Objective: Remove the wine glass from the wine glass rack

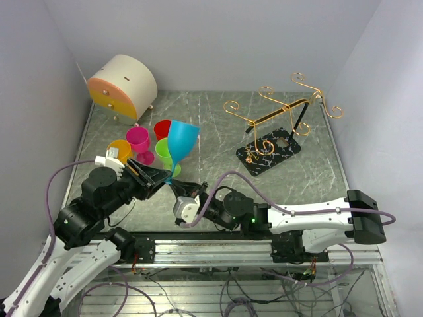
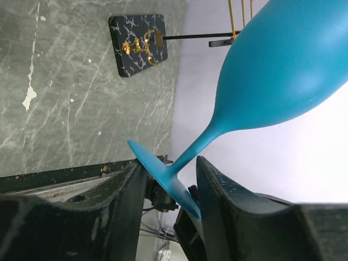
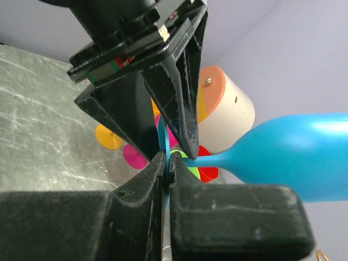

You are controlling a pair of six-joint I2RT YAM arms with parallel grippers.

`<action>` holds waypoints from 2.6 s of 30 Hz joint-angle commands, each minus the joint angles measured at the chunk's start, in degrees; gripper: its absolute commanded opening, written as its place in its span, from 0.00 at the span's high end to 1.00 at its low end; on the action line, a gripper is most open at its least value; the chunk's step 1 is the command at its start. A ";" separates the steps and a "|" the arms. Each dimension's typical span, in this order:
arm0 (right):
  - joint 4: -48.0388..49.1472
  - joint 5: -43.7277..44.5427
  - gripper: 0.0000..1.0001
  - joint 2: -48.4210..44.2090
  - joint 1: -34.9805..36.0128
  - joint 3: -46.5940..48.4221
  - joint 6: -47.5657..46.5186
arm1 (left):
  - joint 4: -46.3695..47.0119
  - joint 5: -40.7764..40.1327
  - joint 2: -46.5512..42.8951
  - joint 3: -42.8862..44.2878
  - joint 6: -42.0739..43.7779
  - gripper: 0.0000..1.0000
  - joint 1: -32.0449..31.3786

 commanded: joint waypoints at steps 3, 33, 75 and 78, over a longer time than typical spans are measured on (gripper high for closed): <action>1.25 -3.71 1.00 1.34 1.07 0.61 2.41 | 6.36 3.13 0.51 -1.56 -0.49 0.69 0.29; -63.66 -24.03 0.70 -1.94 -27.17 39.26 49.18 | -18.56 -17.00 -20.79 -2.67 6.30 0.93 0.29; -72.34 -46.11 1.00 23.94 -29.77 56.03 54.59 | -28.74 -40.76 -9.19 16.21 19.93 0.57 0.29; -74.62 -42.77 1.00 26.44 -29.64 58.43 54.34 | -28.42 -45.81 -4.81 22.06 25.54 0.57 0.34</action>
